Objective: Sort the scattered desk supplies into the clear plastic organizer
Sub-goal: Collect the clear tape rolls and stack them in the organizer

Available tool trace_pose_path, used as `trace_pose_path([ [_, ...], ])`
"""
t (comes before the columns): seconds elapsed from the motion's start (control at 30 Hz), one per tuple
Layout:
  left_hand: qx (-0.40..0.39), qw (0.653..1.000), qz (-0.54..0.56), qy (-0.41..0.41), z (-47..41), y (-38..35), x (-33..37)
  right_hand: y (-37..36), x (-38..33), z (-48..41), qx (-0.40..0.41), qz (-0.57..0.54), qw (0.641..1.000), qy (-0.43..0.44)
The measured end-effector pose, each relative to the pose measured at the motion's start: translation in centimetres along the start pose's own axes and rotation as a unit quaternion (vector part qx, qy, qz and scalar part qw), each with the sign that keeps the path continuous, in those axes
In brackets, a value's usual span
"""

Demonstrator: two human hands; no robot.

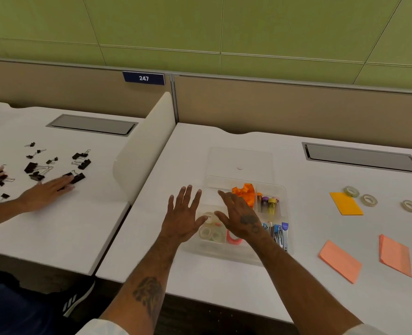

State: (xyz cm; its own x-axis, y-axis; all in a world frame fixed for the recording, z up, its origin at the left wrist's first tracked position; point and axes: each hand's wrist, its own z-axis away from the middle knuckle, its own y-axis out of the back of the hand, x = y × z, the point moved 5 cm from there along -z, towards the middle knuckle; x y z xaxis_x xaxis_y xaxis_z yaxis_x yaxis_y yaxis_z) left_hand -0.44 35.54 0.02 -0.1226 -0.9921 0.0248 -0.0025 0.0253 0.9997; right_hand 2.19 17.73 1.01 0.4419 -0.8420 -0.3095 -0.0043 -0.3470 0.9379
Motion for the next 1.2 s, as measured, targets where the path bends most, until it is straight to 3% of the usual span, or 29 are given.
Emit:
trace_pose_path([
  [0.63, 0.016, 0.995, 0.001, -0.100, -4.0, 0.8, 7.9, 4.2, 8.8, 6.1, 0.020, 0.068, 0.981, -0.183],
  [0.97, 0.007, 0.982, 0.042, -0.183, -7.2, 0.7, 18.7, 7.2, 17.8, 11.4, 0.017, 0.083, 0.960, -0.267],
  [1.1, -0.004, 0.979, 0.036, -0.202, -9.1, 0.0, 25.1, 9.8, 22.3, 14.1, 0.052, 0.107, 0.957, -0.265],
  [1.2, -0.006, 0.975, 0.046, -0.219, -10.5, -0.6, 30.5, 11.3, 27.1, 16.1, 0.033, 0.113, 0.953, -0.278],
])
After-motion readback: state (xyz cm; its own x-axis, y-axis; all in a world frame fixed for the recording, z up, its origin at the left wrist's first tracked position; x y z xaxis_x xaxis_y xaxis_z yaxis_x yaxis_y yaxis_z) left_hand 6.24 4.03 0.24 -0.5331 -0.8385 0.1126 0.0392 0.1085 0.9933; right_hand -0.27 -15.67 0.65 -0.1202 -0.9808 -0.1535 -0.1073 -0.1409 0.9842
